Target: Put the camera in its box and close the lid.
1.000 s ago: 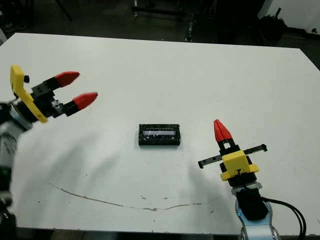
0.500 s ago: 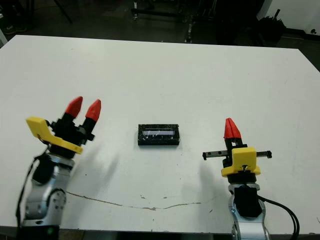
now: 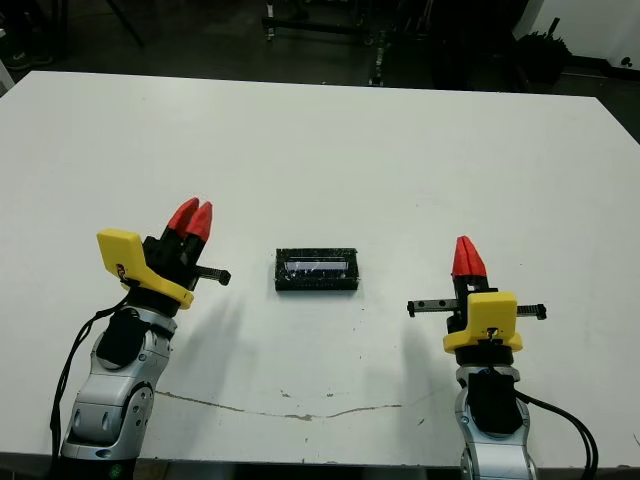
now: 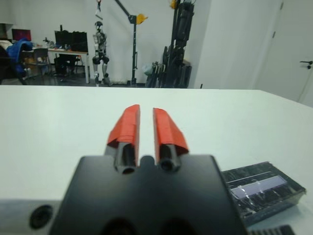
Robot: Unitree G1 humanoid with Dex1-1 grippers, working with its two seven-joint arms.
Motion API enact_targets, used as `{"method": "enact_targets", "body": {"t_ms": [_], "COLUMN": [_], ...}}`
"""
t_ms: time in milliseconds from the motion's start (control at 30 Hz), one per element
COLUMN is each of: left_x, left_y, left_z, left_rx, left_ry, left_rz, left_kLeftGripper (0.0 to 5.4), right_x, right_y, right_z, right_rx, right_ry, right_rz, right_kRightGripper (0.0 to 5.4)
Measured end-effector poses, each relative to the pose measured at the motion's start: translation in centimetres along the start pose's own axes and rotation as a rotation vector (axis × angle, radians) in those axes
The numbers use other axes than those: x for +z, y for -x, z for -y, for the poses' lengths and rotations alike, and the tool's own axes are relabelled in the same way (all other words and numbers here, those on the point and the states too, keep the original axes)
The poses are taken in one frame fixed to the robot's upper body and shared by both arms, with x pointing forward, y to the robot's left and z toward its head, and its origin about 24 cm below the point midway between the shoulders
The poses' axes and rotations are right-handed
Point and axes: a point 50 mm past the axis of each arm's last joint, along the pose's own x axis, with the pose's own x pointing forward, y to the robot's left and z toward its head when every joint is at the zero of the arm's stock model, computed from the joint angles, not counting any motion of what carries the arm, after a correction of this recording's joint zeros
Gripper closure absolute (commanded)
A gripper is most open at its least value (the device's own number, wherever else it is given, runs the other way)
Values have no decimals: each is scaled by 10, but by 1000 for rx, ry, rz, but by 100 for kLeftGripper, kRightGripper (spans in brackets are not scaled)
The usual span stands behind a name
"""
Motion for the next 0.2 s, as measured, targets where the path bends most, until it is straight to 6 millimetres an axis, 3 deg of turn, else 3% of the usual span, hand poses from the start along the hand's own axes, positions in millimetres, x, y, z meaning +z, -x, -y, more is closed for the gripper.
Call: {"method": "enact_targets", "body": {"t_ms": [200], "left_x": [0], "left_y": [0], "left_z": [0], "left_rx": [36], "left_ry": [-11], "left_rz": [-16], "left_kLeftGripper": [539], "right_x": [0], "right_y": [0], "right_z": [-1], "right_rx": [7], "right_ry": [-10], "right_rz": [0], "right_kRightGripper": [540]}}
